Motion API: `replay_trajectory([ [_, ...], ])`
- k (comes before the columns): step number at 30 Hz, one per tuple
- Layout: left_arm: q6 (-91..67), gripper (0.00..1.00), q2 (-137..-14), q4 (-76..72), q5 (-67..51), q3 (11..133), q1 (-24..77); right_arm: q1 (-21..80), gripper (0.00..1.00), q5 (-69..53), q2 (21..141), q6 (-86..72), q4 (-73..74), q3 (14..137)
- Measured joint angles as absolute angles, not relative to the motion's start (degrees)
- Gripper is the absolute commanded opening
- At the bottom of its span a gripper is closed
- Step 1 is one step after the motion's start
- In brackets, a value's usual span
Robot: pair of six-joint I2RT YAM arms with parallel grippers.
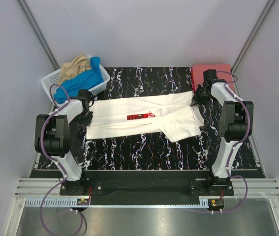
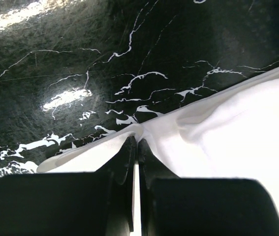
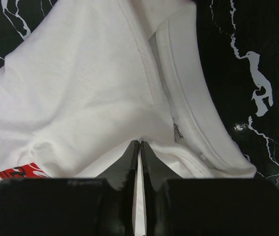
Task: Fold and stack the t-shirts
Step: Fold the tshirt
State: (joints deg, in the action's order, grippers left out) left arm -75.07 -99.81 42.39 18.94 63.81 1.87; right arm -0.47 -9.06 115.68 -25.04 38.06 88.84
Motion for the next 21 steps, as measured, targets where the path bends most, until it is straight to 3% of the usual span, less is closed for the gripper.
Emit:
replay_trajectory([
  [1, -75.05, 0.17, -99.88, 42.44, 18.92, 64.07, 1.87, -0.47, 0.14, -8.80, 115.70, -25.21, 38.11, 88.86],
  [2, -75.13, 0.18, -99.88, 42.44, 18.94, 64.27, 1.85, -0.47, 0.15, -8.40, 115.70, -25.28, 38.22, 88.88],
  [8, -75.29, 0.17, -99.88, 42.44, 19.07, 64.86, 1.56, -0.49, 0.40, -4.58, 115.28, -27.66, 39.72, 90.00],
  [14, -75.09, 0.01, -99.88, 42.50, 18.96, 64.88, 1.56, -0.49, 0.41, -0.80, 105.06, -34.94, 40.97, 80.64],
  [21, -74.54, 0.00, -99.88, 42.35, 18.98, 64.88, 1.56, -0.54, 0.40, 0.64, 91.74, -43.75, 41.69, 61.06],
])
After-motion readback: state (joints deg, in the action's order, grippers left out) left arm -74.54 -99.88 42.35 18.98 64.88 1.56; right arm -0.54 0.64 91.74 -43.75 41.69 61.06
